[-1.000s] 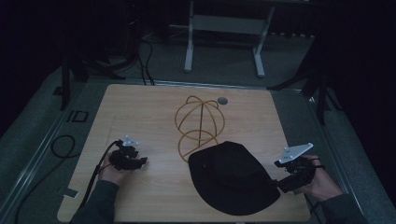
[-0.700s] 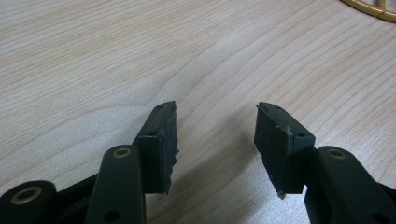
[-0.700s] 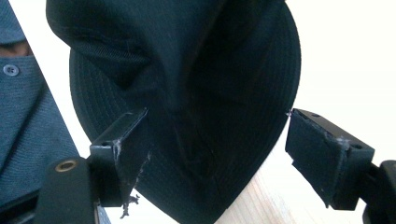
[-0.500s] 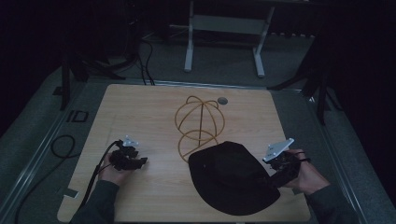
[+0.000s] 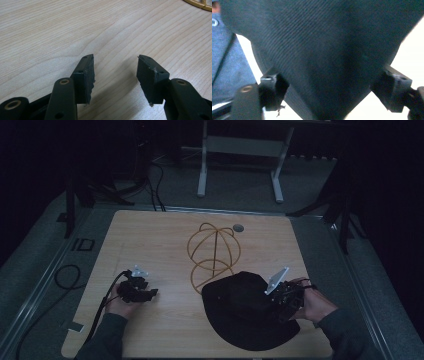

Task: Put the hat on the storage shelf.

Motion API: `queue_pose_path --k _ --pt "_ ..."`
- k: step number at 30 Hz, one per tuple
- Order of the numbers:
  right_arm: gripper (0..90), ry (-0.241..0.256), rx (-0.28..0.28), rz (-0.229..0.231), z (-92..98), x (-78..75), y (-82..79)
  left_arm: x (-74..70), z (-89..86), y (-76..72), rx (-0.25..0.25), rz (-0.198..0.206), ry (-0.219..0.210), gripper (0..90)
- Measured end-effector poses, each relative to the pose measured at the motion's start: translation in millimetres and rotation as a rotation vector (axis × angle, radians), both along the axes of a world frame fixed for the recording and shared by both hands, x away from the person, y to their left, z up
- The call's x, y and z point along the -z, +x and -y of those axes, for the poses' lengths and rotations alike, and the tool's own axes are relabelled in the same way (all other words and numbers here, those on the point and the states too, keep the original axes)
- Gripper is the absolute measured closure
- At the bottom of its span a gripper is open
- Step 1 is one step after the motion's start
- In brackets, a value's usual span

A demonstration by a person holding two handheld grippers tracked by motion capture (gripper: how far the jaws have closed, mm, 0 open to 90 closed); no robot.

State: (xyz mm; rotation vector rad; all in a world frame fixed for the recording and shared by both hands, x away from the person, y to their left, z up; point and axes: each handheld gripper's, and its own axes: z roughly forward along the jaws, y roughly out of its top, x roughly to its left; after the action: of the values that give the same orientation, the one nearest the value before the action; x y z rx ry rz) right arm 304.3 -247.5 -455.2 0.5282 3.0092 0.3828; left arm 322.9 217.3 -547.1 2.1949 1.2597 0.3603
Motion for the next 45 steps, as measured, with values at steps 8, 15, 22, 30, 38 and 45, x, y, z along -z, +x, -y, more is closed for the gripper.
queue_pose_path --k 8,15,22,30,38,45 --pt "60.0 -0.038 -0.002 -0.079 -3.2 3.5 8.8 0.0 -0.2 -0.1 0.001 -0.003 -0.004 47.9" --pt "84.7 -0.016 0.010 -0.098 2.5 -0.8 12.8 0.0 0.1 -0.2 0.000 -0.002 -0.003 47.8" --pt "86.7 0.025 0.103 -0.075 19.9 -9.1 26.7 -0.1 0.2 -0.5 0.001 -0.003 0.000 47.9" --pt "87.1 0.035 0.213 -0.059 35.5 -13.4 51.6 -0.1 0.2 -0.4 0.000 -0.003 -0.002 47.8" --pt "87.4 0.037 0.319 -0.025 41.6 -18.7 76.2 0.0 -0.1 -0.5 0.001 -0.003 -0.004 47.9" --pt "87.9 0.035 0.384 -0.017 60.6 -25.2 91.6 0.0 -0.4 -0.5 0.000 -0.004 -0.007 47.8"
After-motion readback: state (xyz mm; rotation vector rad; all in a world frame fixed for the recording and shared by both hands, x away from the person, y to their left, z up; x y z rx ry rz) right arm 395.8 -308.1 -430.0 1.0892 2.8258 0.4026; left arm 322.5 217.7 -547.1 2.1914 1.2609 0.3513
